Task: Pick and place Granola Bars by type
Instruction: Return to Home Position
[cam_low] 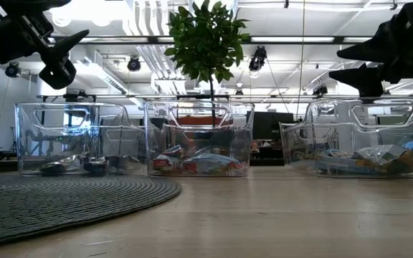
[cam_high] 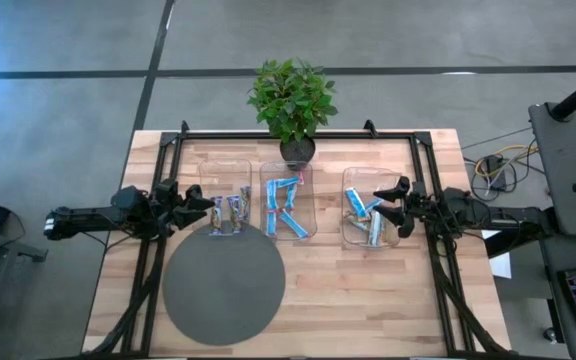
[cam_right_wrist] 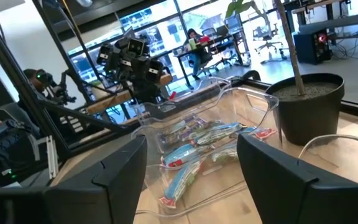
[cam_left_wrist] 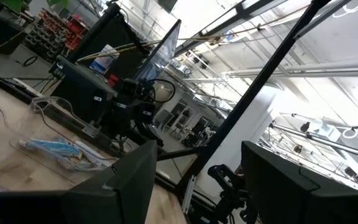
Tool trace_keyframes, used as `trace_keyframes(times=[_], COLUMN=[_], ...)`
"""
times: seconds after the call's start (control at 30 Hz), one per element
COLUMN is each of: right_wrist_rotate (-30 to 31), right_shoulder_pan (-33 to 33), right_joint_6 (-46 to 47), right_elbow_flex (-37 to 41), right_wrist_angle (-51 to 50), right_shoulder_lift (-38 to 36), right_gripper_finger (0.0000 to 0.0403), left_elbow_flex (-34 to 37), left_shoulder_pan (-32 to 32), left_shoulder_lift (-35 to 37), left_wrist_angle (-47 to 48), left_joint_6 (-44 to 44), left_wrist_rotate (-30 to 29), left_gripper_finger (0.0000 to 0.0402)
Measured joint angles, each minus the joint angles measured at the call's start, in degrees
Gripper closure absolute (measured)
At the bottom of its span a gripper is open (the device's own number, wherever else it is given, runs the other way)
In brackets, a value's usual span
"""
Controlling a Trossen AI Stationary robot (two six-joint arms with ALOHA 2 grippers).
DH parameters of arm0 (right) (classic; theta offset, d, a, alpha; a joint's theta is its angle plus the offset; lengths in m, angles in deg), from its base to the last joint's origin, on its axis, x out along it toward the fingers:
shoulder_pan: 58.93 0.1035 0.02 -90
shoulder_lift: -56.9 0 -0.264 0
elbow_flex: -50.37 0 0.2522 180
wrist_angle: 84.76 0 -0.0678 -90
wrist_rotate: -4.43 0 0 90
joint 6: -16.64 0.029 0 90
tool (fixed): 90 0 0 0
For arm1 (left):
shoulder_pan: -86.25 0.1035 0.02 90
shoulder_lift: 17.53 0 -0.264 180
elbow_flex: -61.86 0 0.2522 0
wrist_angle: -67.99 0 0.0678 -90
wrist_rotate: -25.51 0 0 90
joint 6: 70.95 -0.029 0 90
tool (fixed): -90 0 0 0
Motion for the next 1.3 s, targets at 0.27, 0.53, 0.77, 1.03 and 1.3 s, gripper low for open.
trace_keyframes(times=[0.27,0.53,0.77,1.03,1.3], right_wrist_rotate=[0.0,0.02,0.02,0.01,0.02], right_shoulder_pan=[0.0,0.0,0.0,0.0,0.0], right_joint_6=[0.01,0.01,0.01,0.01,0.01], right_elbow_flex=[0.0,0.0,0.0,0.0,0.0], right_wrist_angle=[0.0,-0.02,-0.02,-0.02,-0.02], right_shoulder_lift=[0.0,0.94,0.9,0.9,0.9], right_gripper_finger=[0.0165,0.0165,0.0165,0.0165,0.0165], left_elbow_flex=[0.0,0.0,0.0,0.0,0.0], left_shoulder_pan=[0.0,0.0,0.01,0.02,0.02], left_shoulder_lift=[0.0,0.02,0.02,0.0,-0.13], left_wrist_angle=[0.0,0.0,0.02,0.07,0.09], left_joint_6=[-0.01,0.0,0.01,-0.01,0.0], left_wrist_rotate=[-0.01,0.01,0.0,0.01,0.01], left_gripper_finger=[0.0186,0.0186,0.0186,0.0186,0.0186])
